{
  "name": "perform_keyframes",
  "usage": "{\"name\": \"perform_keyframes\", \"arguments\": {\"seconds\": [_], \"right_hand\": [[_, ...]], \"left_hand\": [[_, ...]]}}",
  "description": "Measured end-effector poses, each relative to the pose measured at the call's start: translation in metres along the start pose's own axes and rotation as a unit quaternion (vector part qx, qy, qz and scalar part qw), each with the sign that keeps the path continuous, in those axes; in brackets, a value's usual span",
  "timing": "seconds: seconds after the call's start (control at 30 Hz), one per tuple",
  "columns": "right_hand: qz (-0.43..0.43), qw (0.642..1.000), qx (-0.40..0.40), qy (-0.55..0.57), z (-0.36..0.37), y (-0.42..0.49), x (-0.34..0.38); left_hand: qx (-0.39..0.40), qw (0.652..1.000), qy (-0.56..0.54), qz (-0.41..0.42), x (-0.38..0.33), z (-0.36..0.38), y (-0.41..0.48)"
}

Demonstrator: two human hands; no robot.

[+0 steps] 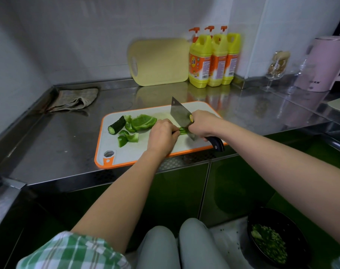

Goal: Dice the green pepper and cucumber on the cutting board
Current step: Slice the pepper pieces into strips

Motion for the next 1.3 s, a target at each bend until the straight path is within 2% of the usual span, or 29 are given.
{"name": "perform_keyframes", "arguments": {"seconds": [0.1, 0.3, 0.53, 0.73, 0.83, 1.07, 1.17, 1.3], "right_hand": [[0.001, 1.000, -0.015, -0.006, 0.003, 0.003, 0.002], [0.012, 0.996, -0.065, 0.065, 0.003, 0.005, -0.010], [0.009, 0.999, 0.022, 0.037, -0.013, -0.003, -0.002], [0.010, 1.000, 0.029, 0.007, -0.006, -0.006, 0.005], [0.007, 1.000, 0.009, 0.002, 0.002, -0.001, 0.007], [0.003, 0.996, -0.060, 0.072, 0.000, 0.002, -0.010], [-0.002, 0.996, -0.049, 0.077, -0.013, 0.001, -0.005], [0.004, 1.000, 0.018, 0.017, -0.015, -0.007, 0.003]], "left_hand": [[0.000, 1.000, -0.002, 0.002, 0.000, 0.000, 0.000], [-0.017, 1.000, -0.010, -0.007, 0.000, -0.002, 0.000], [-0.022, 0.999, -0.016, -0.021, -0.001, -0.004, -0.001], [-0.019, 0.999, -0.025, -0.025, 0.000, -0.003, -0.001], [-0.019, 0.999, -0.028, -0.028, 0.000, -0.003, -0.001], [-0.020, 0.999, -0.030, -0.033, 0.001, -0.003, -0.001], [-0.030, 0.998, -0.045, -0.044, 0.001, -0.005, -0.001], [-0.031, 0.997, -0.050, -0.052, 0.000, -0.007, -0.003]]}}
Point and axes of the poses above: each hand's wrist, its own y-axis towards the middle knuckle, its own z-axis out of the palm, x = y × z, the point moved 3 cm from there along y, towards the middle knuckle, and after that the axes turned 10 degrees about -x, right-handed, at the moved point
